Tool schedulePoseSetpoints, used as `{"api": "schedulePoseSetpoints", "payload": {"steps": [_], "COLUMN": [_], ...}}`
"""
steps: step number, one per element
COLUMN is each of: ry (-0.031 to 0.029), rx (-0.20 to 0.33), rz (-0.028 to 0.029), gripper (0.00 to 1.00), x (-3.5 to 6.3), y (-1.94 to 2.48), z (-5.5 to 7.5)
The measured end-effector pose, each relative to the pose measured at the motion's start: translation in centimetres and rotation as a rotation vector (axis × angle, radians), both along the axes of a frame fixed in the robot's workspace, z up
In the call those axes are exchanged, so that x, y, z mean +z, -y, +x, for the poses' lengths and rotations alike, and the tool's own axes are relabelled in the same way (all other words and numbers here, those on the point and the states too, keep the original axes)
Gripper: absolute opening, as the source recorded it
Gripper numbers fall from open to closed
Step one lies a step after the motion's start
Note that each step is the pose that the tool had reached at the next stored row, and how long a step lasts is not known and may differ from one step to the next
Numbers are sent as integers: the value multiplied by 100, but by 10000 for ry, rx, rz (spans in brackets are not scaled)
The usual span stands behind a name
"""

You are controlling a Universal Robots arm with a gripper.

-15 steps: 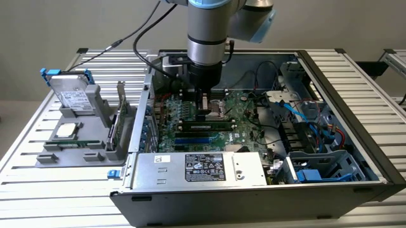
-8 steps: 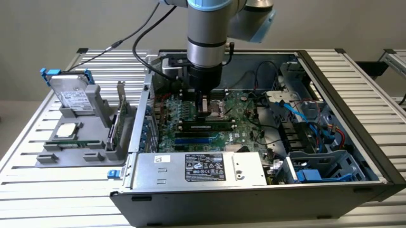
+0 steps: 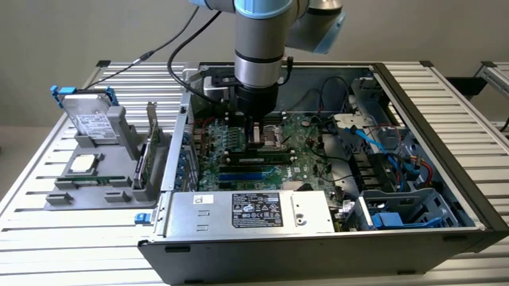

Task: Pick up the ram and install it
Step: 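Press down the ram until it locks into place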

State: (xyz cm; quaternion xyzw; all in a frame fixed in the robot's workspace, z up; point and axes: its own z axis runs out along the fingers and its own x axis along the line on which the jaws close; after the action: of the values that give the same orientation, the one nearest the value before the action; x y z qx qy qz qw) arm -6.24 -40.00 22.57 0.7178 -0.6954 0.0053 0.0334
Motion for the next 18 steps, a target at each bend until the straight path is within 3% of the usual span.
{"api": "schedulePoseSetpoints", "payload": {"steps": [4, 7, 12, 15, 18], "ry": [3, -15, -35, -37, -37], "rx": [-7, -7, -7, -7, -7], "rz": [4, 29, 57, 106, 122], "gripper": [10, 10, 10, 10, 10], "x": [-2, 55, 153, 201, 217], "y": [-1, 9, 61, 106, 114], "z": [0, 4, 42, 102, 163]}}
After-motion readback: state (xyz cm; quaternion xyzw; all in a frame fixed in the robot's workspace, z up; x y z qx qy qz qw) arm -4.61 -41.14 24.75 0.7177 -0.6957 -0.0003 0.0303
